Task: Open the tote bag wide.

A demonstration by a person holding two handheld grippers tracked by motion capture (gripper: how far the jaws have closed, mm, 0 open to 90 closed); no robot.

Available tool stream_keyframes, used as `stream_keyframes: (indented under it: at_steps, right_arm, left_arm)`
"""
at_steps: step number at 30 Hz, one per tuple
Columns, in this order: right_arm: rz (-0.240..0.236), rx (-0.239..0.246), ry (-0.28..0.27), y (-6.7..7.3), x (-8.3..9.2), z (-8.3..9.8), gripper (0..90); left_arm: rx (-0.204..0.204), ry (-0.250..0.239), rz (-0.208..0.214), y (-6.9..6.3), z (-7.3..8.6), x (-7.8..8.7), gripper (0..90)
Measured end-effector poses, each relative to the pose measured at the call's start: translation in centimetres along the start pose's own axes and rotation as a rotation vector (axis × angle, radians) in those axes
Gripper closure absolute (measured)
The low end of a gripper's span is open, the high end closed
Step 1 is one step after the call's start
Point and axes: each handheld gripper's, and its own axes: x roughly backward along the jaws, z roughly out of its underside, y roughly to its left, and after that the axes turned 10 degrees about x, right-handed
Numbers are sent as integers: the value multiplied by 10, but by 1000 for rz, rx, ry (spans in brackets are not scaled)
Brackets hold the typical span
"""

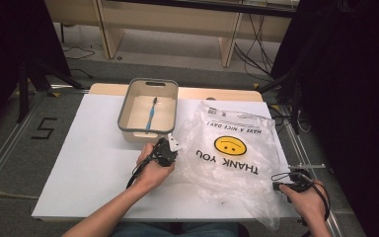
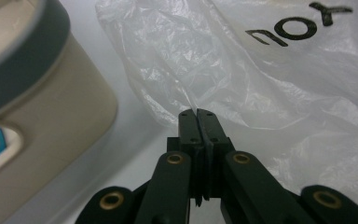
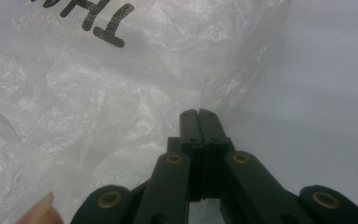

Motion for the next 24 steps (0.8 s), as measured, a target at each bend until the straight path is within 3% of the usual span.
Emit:
stream_keyframes:
  at_steps: [7, 14, 16, 24]
  right_arm:
    - [42, -27, -109, -1, 8, -7, 900]
    - [73, -32, -174, 0, 8, -16, 900]
    - [78, -34, -184, 1, 6, -19, 900]
    - [94, -56, -217, 1, 2, -27, 900]
  left_arm:
    - [-18, -18, -29, 3, -17, -3, 895]
    - [-23, -46, -56, 5, -35, -9, 894]
    - [-37, -48, -69, 7, -42, -11, 894]
    - [-27, -54, -107, 13, -62, -18, 893]
